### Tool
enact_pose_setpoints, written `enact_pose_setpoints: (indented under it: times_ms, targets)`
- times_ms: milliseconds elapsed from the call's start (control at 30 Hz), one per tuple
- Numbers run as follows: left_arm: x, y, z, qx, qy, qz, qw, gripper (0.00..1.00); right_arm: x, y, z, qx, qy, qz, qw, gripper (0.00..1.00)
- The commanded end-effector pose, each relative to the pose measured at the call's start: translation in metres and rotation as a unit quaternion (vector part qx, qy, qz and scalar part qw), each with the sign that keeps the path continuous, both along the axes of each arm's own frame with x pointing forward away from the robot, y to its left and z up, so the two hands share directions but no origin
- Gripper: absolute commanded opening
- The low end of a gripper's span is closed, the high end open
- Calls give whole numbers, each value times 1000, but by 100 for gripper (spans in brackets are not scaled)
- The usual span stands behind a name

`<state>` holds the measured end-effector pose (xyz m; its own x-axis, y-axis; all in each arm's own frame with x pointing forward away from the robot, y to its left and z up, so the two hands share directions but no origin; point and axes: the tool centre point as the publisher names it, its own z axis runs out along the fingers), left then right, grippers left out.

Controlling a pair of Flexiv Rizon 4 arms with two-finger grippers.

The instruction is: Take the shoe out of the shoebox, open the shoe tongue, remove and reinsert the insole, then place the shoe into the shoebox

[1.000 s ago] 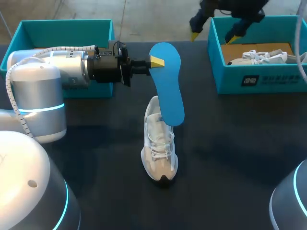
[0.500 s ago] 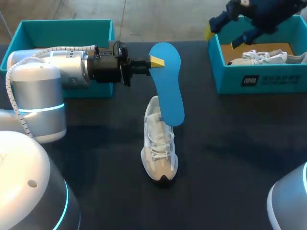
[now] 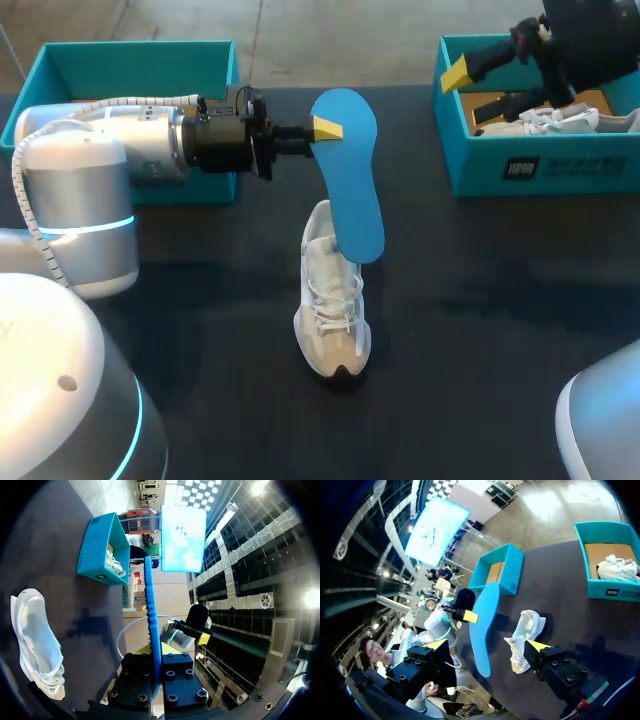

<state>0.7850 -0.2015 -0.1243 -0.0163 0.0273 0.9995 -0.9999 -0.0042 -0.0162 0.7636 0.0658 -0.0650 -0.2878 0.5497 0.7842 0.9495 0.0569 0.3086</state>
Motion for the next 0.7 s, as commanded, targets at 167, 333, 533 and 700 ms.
enact_pose_setpoints:
  times_ms: [167,333,533,700]
  targets:
    - [-1,1,0,1,0,-1,1000,0,0,2,-21,116,30,41,992,100]
    - [-1,1,0,1,0,-1,1000,0,0,0,-34,117,42,35,992,100]
    - [-1,1,0,1,0,-1,1000,0,3,-3,-45,123,57,30,990,100]
    - [-1,1,0,1,0,-1,1000,0,6,-1,-52,131,61,39,989,100]
